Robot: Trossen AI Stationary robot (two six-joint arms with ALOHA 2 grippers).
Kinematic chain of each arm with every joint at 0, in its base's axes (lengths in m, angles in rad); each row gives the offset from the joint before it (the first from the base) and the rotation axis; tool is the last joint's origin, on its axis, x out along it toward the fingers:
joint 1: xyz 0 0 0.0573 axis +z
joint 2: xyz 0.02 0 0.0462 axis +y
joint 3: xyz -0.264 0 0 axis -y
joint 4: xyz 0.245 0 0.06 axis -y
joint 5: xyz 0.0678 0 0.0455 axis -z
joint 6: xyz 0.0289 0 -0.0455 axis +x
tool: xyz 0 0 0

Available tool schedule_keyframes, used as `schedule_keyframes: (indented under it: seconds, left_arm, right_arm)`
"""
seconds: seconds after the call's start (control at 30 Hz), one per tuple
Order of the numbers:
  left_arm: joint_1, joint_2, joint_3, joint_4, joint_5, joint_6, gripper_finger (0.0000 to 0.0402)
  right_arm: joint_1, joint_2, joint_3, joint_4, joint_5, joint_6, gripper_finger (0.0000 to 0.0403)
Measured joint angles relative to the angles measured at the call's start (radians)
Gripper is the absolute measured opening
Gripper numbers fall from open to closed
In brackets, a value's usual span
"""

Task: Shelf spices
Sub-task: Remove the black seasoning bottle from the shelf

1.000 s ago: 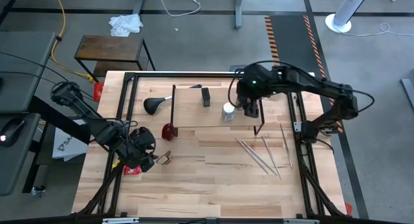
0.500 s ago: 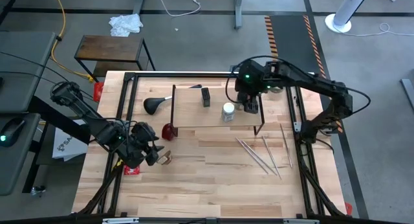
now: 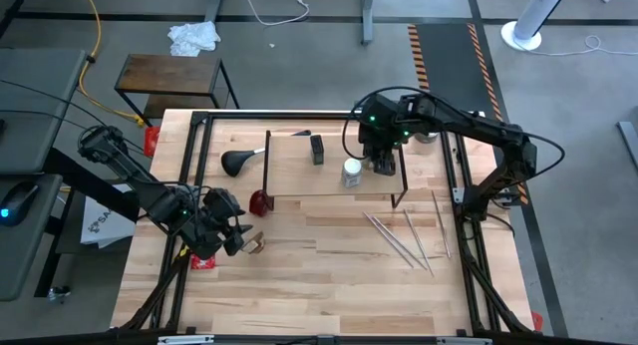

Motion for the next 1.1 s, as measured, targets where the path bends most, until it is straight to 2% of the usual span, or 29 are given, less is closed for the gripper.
schedule_keyframes:
  seconds: [0.07,0.23,0.4,0.53,0.67,0.77,0.87,0.97,1.1]
  left_arm:
    - [0.0,0.0,0.0,0.0,-0.001,0.01,0.023]
    - [0.0,0.0,0.0,0.0,0.01,0.01,0.023]
    - [0.0,0.0,0.0,-0.001,-0.016,0.01,0.023]
    - [0.001,0.0,-0.001,-0.001,-0.067,0.008,0.023]
    - [0.011,0.0,-0.001,0.0,-0.103,-0.04,0.023]
    - [0.02,0.0,-0.001,0.0,-0.128,-0.093,0.023]
    - [0.029,0.0,-0.001,0.0,-0.143,-0.109,0.023]
    - [0.036,0.0,-0.001,0.001,-0.144,-0.114,0.023]
    - [0.042,-0.001,-0.001,0.006,-0.144,-0.114,0.023]
  right_arm:
    - [0.001,-0.001,0.0,0.003,-0.014,0.002,0.0191]
    - [0.0,-0.009,0.016,-0.039,-0.024,0.025,0.0189]
    - [0.027,-0.075,0.114,-0.097,-0.026,0.071,0.0189]
    - [0.113,-0.14,0.206,-0.152,-0.056,0.19,0.0189]
    - [0.283,-0.199,0.216,-0.16,-0.073,0.346,0.0188]
    - [0.444,-0.208,0.151,-0.135,-0.035,0.433,0.0189]
    - [0.567,-0.204,0.017,-0.018,0.035,0.465,0.0189]
    - [0.622,-0.203,-0.174,0.216,0.045,0.481,0.0188]
    - [0.609,-0.201,-0.439,0.534,0.043,0.545,0.0189]
